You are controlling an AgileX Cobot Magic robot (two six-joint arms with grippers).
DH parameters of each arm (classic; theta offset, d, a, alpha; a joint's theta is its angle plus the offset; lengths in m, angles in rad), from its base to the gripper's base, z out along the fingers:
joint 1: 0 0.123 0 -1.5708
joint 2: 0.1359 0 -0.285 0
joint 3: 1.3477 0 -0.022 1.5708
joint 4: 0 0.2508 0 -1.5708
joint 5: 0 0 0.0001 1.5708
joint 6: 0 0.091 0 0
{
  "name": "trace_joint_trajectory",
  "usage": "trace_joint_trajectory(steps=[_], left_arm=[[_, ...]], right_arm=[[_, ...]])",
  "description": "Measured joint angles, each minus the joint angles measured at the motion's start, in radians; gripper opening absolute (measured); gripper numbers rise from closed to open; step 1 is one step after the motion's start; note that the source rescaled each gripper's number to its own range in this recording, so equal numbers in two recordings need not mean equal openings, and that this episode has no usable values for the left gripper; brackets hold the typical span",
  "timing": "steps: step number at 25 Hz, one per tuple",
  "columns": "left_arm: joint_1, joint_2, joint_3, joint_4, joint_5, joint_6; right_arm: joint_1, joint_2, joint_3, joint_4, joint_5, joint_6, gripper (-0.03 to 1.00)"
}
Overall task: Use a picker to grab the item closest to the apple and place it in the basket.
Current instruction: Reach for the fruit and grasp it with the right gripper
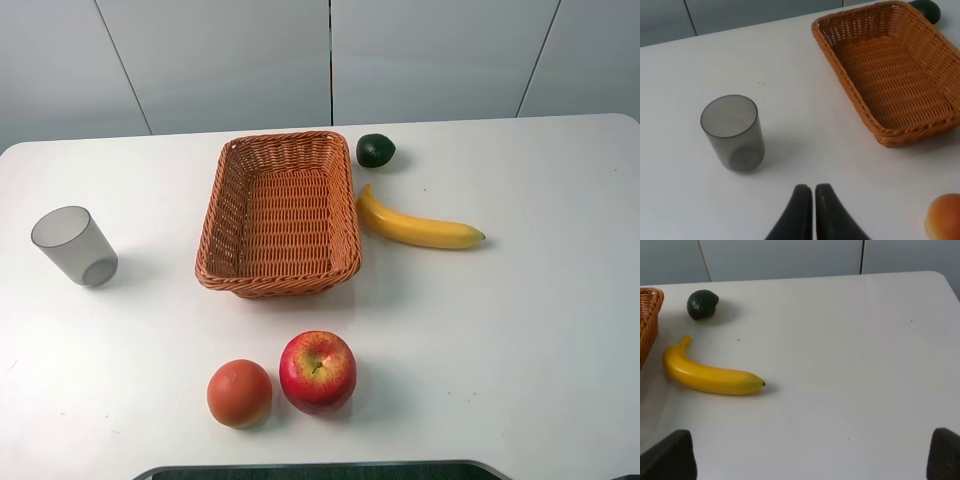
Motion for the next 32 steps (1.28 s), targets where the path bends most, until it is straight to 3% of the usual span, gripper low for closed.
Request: trace_joint_trajectory(steps=[14,19,32], left_arm=[[0.0,0.0,0.0,0.0,0.0,0.0],[0.0,0.0,0.0,0.0,0.0,0.0],[0.0,0.0,0.0,0.0,0.0,0.0]], right_arm=[[0.0,0.0,0.0,0.0,0.0,0.0,1.0],[0.0,0.012,-0.014,0.029,0.029,-0.094,1.0],[0.041,0.393,-0.259,0.055,0.101,-0.167,1.0]])
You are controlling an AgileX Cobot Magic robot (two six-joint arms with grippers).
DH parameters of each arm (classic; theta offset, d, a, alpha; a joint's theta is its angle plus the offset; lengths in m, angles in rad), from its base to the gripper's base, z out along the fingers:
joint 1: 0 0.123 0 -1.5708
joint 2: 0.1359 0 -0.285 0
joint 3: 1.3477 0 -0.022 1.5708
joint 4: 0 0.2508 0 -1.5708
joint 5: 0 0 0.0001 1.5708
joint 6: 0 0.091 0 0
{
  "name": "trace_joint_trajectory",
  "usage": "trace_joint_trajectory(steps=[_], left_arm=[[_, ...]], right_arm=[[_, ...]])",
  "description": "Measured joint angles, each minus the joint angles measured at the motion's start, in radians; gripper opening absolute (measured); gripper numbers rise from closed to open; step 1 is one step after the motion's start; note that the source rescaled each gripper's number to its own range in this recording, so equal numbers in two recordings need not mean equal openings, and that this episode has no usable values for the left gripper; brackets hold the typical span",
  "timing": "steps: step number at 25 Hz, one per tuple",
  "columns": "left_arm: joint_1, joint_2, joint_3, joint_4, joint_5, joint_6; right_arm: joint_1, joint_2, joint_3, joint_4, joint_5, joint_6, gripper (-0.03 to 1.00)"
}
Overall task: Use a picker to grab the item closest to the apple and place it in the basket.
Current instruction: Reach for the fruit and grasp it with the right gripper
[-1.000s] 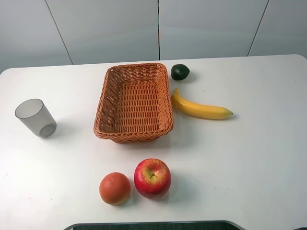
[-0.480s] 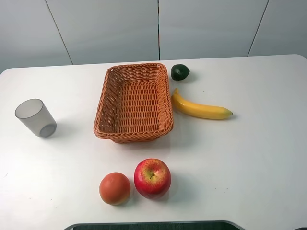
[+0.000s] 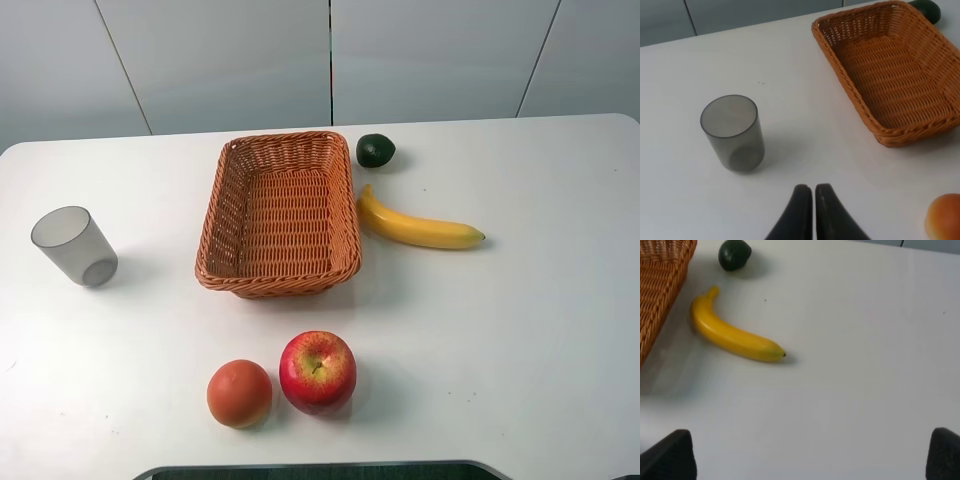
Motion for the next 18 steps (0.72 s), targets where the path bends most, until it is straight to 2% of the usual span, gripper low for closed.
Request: trace_joint_trajectory(steps=[6,11,14,18], left_arm=[[0.0,0.0,0.0,0.0,0.0,0.0],[0.0,0.0,0.0,0.0,0.0,0.0],[0.0,0.0,0.0,0.0,0.0,-0.002],[0.0,0.0,0.0,0.0,0.0,-0.002]], right_arm=[[0.001,0.033,-0.002,0.004,0.0,-0.028,1.0],[0.058,0.166,-0.002,0.063,0.005,-0.11,1.0],[0.133,0.287,-0.002,0.053,0.015,-0.12,1.0],[0.316,0.439,-0.004,-0.016,0.0,-0.097,1.0]])
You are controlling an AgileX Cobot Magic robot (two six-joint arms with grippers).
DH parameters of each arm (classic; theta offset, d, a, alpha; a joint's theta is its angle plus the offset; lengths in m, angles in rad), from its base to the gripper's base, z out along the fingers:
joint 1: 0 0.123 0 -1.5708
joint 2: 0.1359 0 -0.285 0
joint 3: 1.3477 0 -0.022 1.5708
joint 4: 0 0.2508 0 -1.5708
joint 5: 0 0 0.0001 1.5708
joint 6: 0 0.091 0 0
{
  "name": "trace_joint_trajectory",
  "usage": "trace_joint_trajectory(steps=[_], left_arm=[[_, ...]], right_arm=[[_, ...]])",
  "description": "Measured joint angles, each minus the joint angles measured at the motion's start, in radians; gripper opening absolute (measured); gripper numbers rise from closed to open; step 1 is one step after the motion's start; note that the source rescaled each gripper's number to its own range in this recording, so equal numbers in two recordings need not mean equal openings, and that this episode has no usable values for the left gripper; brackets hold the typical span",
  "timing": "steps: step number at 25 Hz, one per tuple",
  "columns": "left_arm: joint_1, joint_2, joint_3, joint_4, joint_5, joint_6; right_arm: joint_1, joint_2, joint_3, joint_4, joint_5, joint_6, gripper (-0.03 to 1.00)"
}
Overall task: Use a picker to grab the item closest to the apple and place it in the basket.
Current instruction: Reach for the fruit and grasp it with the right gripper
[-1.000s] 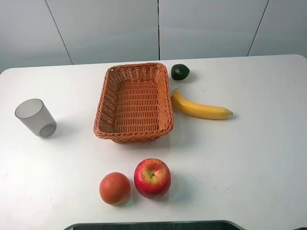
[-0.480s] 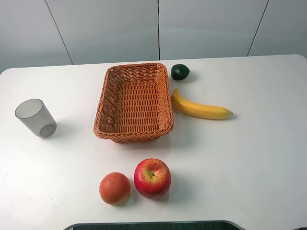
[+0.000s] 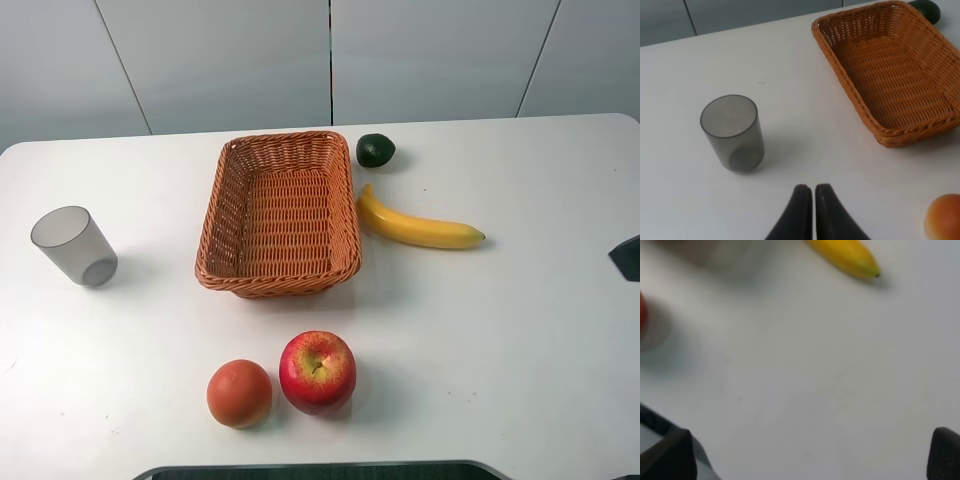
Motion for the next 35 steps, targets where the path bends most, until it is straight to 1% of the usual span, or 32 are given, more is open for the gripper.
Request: trace_joint_trajectory(steps=[4,7,12,15,19,24,31,35], left_arm=[[0.0,0.0,0.0,0.0,0.0,0.0],[0.0,0.0,0.0,0.0,0.0,-0.002],[0.0,0.0,0.0,0.0,0.0,0.0],[0.0,0.0,0.0,0.0,0.0,0.0],[0.0,0.0,0.0,0.0,0.0,0.0],[0.0,0.0,0.0,0.0,0.0,0.0],[0.0,0.0,0.0,0.0,0.0,0.0],[0.0,0.0,0.0,0.0,0.0,0.0]], right_arm=[[0.273,0.15,-0.029,-0.09,-0.039,0.097,1.0],[0.438,0.261,-0.061,-0.109,-0.061,0.153,1.0],[0.635,0.412,-0.124,-0.111,-0.096,0.19,1.0],[0.728,0.488,-0.171,-0.111,-0.116,0.212,1.0],[0.824,0.574,-0.24,-0.092,-0.143,0.231,1.0],[0.913,0.657,-0.312,-0.076,-0.215,0.248,1.0],[0.999,0.769,-0.368,-0.083,-0.285,0.255,1.0],[1.028,0.847,-0.408,-0.083,-0.301,0.262,1.0]])
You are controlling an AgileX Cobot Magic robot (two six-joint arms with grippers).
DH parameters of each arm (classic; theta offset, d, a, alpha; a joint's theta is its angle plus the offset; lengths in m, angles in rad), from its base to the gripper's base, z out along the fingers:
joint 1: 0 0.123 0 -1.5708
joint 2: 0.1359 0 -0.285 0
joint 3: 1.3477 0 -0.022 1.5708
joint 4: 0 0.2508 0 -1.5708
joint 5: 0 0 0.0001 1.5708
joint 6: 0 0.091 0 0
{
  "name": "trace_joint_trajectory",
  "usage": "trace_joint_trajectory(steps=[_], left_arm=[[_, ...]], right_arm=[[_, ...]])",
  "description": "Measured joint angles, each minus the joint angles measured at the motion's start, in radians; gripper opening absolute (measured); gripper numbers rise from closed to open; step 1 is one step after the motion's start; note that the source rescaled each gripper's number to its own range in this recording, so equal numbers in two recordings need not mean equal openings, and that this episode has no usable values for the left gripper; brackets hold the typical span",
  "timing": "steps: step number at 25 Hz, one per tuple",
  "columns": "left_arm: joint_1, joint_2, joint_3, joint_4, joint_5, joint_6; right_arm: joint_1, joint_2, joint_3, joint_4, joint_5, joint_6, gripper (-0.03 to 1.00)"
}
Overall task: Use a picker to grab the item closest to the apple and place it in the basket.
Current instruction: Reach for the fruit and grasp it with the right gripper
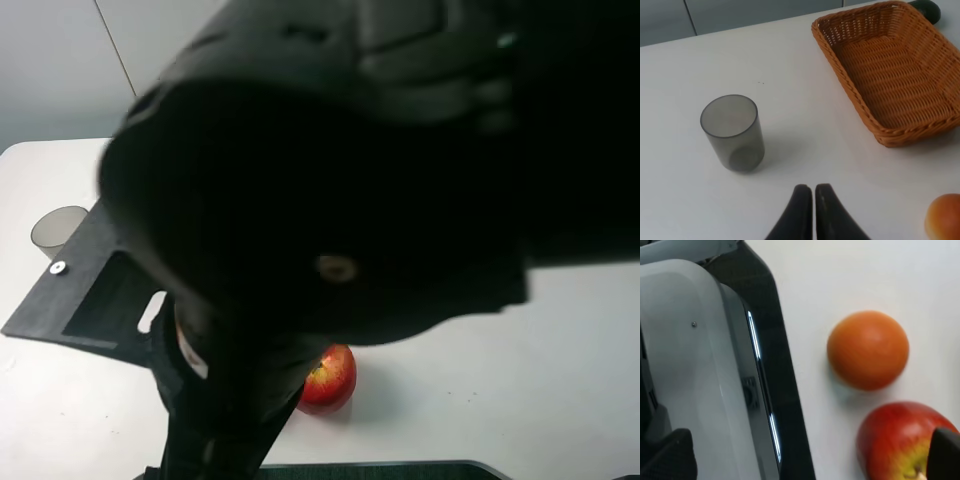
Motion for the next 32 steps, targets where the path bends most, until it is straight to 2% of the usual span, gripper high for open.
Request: trace_joint_trajectory(steps=[9,15,21,32], left_arm=[[0.0,0.0,0.0,0.0,0.0,0.0],[0.0,0.0,0.0,0.0,0.0,0.0],[0.0,0.0,0.0,0.0,0.0,0.0],[0.0,0.0,0.0,0.0,0.0,0.0]], right_arm=[[0.0,0.142,-0.07,-0.039,-0.077,0.002,1.0],[-0.048,0.218,-0.101,-0.05,-0.094,-0.007,1.0],[-0.086,0.276,-0.101,-0.028,-0.098,-0.059,1.0],[-0.107,0.36,-0.103,-0.008,-0.165,-0.068,1.0]])
